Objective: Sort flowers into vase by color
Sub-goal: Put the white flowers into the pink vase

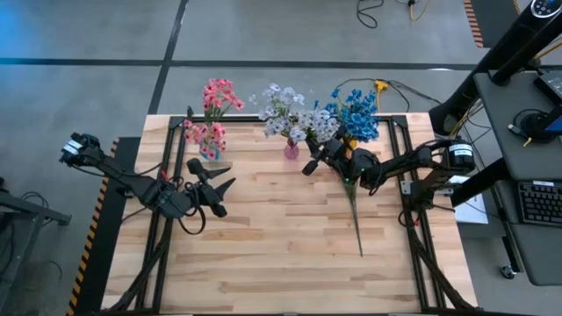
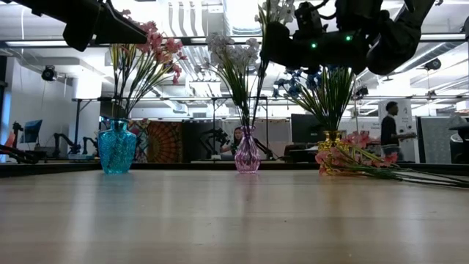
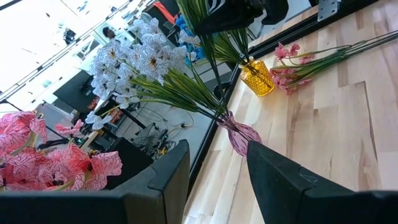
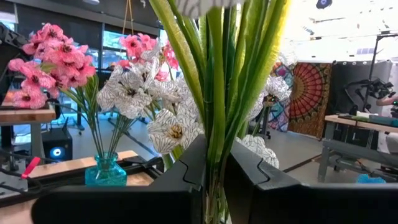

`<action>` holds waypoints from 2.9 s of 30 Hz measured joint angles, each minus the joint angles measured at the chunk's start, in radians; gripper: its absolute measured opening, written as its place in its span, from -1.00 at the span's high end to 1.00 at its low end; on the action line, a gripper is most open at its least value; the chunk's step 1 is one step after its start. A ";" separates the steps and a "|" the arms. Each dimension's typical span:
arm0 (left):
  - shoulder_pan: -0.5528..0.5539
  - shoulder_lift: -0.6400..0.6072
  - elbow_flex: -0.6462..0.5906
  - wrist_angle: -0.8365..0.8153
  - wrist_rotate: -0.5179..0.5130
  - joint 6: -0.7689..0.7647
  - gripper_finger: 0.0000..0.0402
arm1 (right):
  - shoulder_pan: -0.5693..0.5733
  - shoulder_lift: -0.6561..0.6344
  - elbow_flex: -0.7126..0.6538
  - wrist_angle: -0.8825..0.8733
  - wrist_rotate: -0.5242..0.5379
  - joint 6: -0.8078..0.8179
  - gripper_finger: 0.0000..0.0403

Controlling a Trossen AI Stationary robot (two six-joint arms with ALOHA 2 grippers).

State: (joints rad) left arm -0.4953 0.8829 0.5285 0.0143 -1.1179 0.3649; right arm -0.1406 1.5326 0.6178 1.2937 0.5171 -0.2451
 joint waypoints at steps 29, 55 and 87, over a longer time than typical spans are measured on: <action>0.000 0.000 0.000 0.000 0.000 0.000 0.29 | 0.000 0.000 0.000 -0.026 0.009 -0.001 0.86; 0.003 0.000 0.000 0.000 0.000 0.001 0.29 | 0.000 -0.002 0.000 -0.100 0.010 0.089 0.07; 0.007 0.000 0.000 0.000 0.000 0.000 0.29 | 0.001 -0.007 0.322 -0.817 0.090 0.211 -0.21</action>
State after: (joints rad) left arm -0.4885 0.8829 0.5285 0.0143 -1.1177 0.3653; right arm -0.1398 1.5257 0.9397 0.4772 0.6071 -0.0339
